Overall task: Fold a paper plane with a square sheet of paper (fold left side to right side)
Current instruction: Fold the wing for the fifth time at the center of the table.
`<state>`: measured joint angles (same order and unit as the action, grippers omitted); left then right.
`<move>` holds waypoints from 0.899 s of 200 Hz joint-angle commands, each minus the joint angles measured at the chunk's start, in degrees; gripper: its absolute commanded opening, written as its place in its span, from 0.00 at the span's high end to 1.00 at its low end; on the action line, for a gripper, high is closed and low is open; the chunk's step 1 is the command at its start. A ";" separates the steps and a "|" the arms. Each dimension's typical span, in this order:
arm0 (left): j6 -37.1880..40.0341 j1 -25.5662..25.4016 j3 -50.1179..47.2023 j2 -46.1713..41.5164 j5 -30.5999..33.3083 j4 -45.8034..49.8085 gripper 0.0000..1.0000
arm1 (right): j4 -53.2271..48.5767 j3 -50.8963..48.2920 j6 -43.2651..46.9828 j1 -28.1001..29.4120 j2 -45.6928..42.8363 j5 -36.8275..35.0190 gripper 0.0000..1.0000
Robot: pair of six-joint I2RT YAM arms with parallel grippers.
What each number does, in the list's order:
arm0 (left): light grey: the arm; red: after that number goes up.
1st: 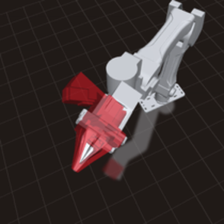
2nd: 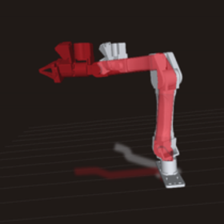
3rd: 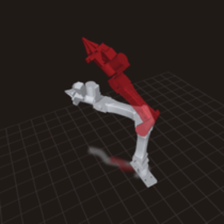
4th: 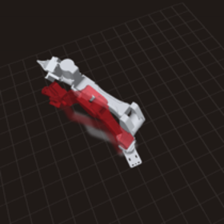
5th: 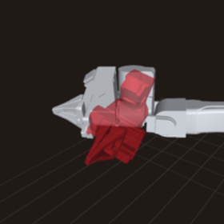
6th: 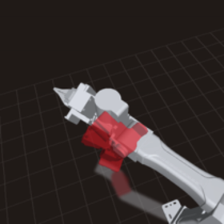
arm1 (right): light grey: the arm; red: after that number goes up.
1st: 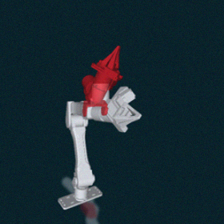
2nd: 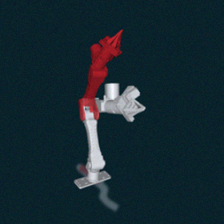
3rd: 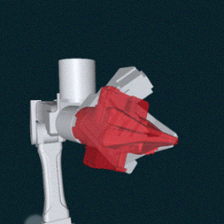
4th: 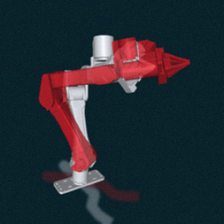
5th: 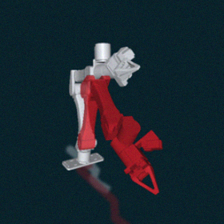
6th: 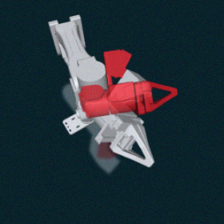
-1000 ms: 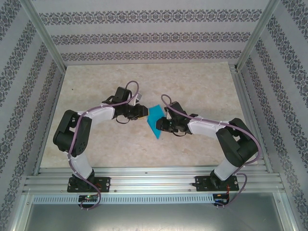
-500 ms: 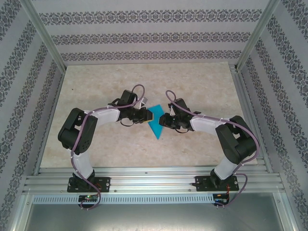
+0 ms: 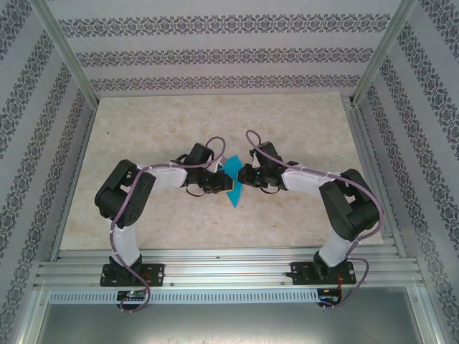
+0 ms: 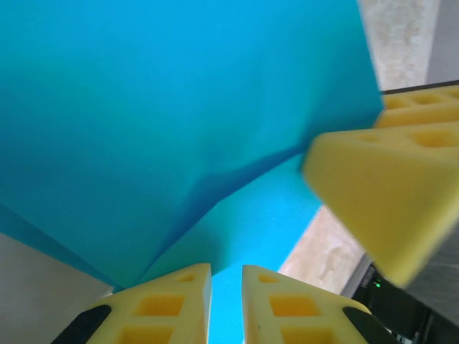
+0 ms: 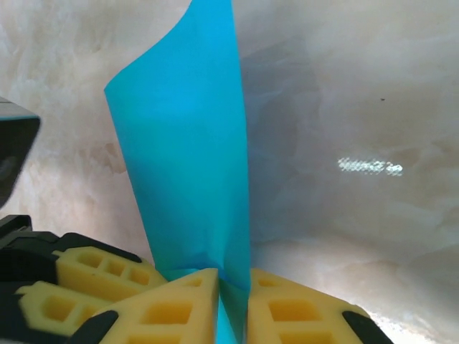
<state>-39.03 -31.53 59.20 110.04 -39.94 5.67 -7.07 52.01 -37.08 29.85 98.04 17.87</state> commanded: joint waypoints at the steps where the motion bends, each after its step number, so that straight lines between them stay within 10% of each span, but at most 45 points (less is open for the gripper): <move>1: 1.52 -0.11 1.00 2.03 2.17 1.18 0.81 | -2.90 2.20 2.47 -0.14 0.89 -2.31 0.87; 128: 1.79 -0.03 0.85 3.96 2.89 0.45 0.84 | -5.55 5.60 3.82 0.91 4.08 -2.05 0.80; 180: 2.33 -0.12 0.41 2.64 2.68 0.30 0.82 | -8.76 6.82 4.93 1.59 3.01 -5.05 1.00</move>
<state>-38.87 -31.53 59.79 112.20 -38.68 5.82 -13.80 56.55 -33.34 31.03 102.06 14.83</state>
